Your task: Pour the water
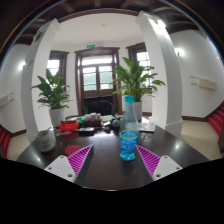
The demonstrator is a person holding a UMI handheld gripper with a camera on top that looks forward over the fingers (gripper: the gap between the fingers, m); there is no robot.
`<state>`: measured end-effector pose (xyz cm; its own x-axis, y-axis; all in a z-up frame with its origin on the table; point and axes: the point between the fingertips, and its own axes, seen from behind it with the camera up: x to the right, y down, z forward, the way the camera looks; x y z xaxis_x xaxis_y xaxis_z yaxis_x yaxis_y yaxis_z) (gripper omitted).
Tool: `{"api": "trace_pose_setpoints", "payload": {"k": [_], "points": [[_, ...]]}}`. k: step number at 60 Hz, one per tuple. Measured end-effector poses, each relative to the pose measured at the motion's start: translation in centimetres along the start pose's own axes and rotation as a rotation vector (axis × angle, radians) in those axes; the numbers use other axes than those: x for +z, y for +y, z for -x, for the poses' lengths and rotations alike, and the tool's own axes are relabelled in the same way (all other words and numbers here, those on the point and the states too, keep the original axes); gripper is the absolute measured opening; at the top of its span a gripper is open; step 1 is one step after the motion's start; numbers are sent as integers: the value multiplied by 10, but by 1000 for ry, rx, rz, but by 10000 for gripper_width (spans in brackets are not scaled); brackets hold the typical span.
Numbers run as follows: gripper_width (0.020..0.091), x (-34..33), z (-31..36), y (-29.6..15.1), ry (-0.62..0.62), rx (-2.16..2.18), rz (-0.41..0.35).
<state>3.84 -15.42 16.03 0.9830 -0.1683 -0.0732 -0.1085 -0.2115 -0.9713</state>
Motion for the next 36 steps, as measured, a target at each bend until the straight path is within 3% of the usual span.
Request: {"api": "trace_pose_setpoints", "payload": {"k": [25, 36], "points": [[826, 108, -35, -52, -19, -93, -60], [660, 133, -51, -34, -59, -82, -57]]}}
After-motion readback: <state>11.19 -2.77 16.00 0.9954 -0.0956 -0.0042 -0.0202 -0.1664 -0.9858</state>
